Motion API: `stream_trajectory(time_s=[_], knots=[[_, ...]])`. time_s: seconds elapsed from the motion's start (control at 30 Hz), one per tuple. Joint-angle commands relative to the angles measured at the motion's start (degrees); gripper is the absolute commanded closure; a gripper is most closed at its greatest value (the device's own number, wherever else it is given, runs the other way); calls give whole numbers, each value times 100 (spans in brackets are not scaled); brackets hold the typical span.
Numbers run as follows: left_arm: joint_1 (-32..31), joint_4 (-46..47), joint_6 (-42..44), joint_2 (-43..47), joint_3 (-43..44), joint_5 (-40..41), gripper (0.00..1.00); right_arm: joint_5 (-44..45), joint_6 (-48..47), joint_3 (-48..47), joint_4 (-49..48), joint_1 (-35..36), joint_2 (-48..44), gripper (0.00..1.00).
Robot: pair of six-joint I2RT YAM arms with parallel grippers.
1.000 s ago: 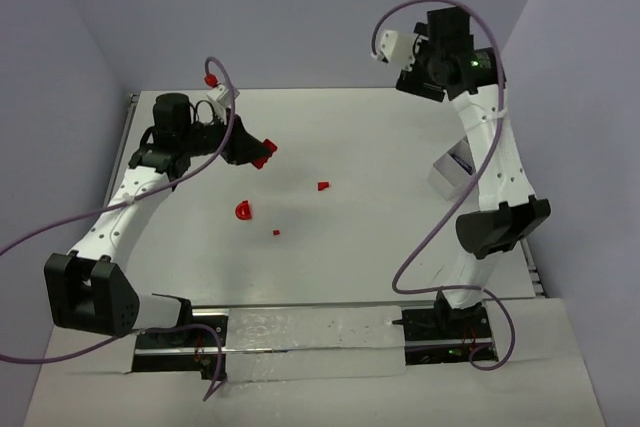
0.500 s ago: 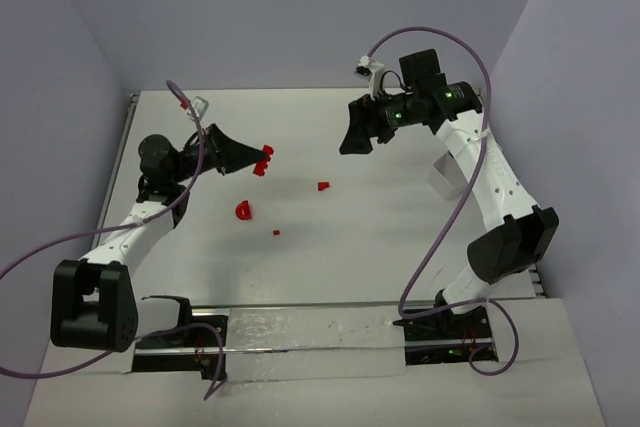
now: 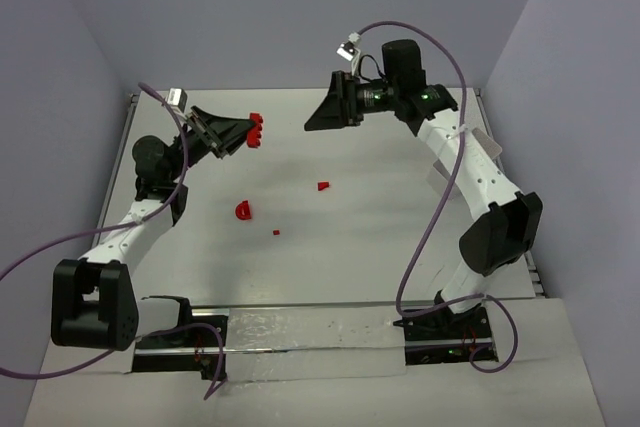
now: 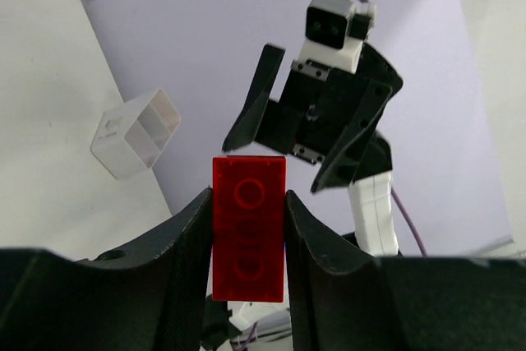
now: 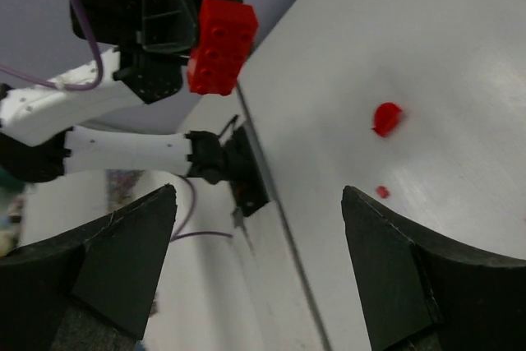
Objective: Sort the legos into containers by color
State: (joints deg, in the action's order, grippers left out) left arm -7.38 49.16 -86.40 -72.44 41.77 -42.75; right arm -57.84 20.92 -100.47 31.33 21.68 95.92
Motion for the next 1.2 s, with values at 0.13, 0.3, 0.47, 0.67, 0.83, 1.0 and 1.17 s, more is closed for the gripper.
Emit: stream_trajectory(time_s=[0.13,0.3,0.47,0.67,0.83,1.0,1.17], knots=[[56,-458,305,-265,514,671,100,-3,3150,797,-3303,503,197,12],[26,-592,396,-298,578,637,100,176,2926,487,-3115,809,443,12],[-60,-553,312,-227,439,619,100,218,2894,257,-3110,900,690,16],[-180,-289,85,-283,466,566,100,196,3010,215,-3257,1005,976,21],[-313,-194,12,-309,481,540,100,159,3088,40,-3423,1051,1133,23],[-384,-162,11,-338,449,540,100,104,3119,-78,-3512,1092,1204,30],[-405,-162,18,-368,468,540,100,22,3199,-16,-3666,1101,1218,44]])
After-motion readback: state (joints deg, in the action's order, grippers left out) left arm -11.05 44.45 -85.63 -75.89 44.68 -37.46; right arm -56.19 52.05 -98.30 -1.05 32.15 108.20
